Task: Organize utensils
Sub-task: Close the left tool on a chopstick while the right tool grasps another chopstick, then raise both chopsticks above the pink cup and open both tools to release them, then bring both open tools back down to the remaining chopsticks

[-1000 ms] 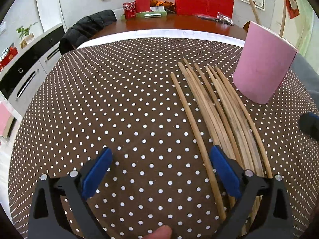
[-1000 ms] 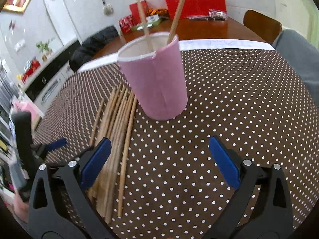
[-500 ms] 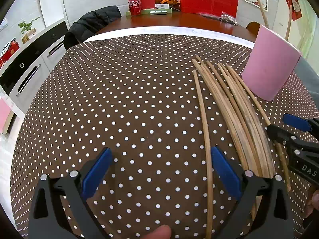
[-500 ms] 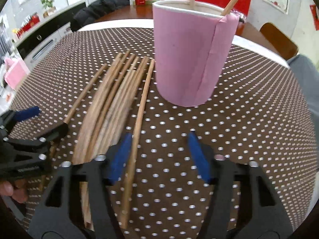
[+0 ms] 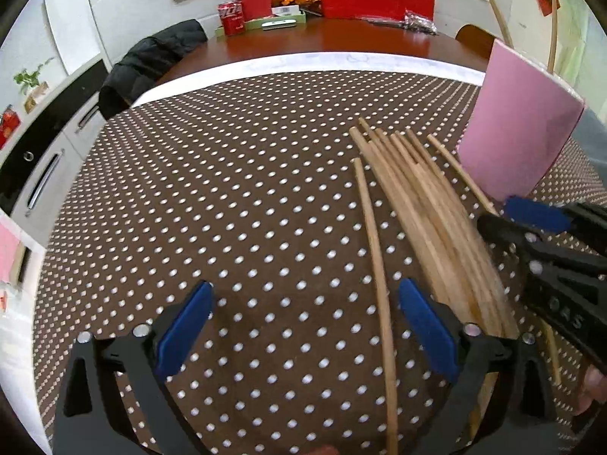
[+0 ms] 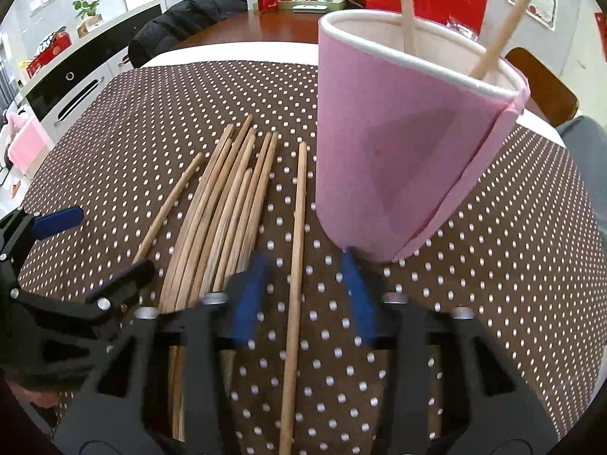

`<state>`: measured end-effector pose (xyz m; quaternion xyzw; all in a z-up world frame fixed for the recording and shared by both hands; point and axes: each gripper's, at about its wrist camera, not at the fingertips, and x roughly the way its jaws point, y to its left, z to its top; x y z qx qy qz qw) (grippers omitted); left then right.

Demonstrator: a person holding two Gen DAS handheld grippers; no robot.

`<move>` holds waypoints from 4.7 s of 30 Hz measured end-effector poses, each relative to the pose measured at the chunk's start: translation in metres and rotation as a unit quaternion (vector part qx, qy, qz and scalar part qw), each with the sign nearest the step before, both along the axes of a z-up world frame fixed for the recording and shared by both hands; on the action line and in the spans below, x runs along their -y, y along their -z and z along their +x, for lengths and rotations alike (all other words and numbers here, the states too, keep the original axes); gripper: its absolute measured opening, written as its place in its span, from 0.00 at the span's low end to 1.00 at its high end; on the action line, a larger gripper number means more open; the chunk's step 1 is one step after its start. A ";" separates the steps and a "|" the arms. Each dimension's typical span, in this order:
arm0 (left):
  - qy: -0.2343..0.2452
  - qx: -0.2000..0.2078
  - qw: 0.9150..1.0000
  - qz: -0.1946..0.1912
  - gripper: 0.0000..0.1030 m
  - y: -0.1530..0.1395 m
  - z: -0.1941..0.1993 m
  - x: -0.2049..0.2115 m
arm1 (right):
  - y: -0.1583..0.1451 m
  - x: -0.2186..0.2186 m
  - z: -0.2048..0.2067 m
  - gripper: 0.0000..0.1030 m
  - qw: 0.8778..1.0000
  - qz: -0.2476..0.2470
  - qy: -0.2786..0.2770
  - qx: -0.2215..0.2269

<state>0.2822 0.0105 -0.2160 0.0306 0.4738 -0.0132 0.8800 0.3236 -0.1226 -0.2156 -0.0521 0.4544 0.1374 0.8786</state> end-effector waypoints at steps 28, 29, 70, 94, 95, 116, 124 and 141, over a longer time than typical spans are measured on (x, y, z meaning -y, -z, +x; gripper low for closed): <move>0.079 0.234 0.956 -0.159 0.05 -0.137 -0.020 0.012 | -0.118 0.096 -0.057 0.05 0.931 0.307 -0.007 0.195; 0.089 0.253 0.948 -0.170 0.05 -0.150 -0.016 0.014 | -0.123 0.100 -0.054 0.05 0.928 0.311 -0.003 0.205; 0.097 0.339 0.907 -0.230 0.76 -0.151 0.077 0.058 | -0.140 0.159 0.028 0.77 0.895 0.313 0.101 0.301; 0.005 0.310 0.947 -0.081 0.82 -0.188 -0.036 0.003 | -0.181 0.153 -0.082 0.94 0.924 0.222 0.112 0.291; 0.004 0.308 0.948 -0.079 0.82 -0.188 -0.038 0.001 | -0.180 0.152 -0.086 0.94 0.926 0.217 0.111 0.289; -0.020 0.166 0.985 -0.042 0.82 -0.087 -0.060 -0.017 | -0.120 0.129 -0.116 0.94 0.964 0.166 0.086 0.191; -0.002 0.085 0.996 -0.024 0.82 -0.028 -0.044 -0.008 | -0.092 0.126 -0.108 0.94 0.973 0.157 0.083 0.150; -0.012 0.050 0.999 -0.008 0.85 0.010 -0.017 0.003 | -0.056 0.125 -0.090 0.94 0.982 0.146 0.076 0.096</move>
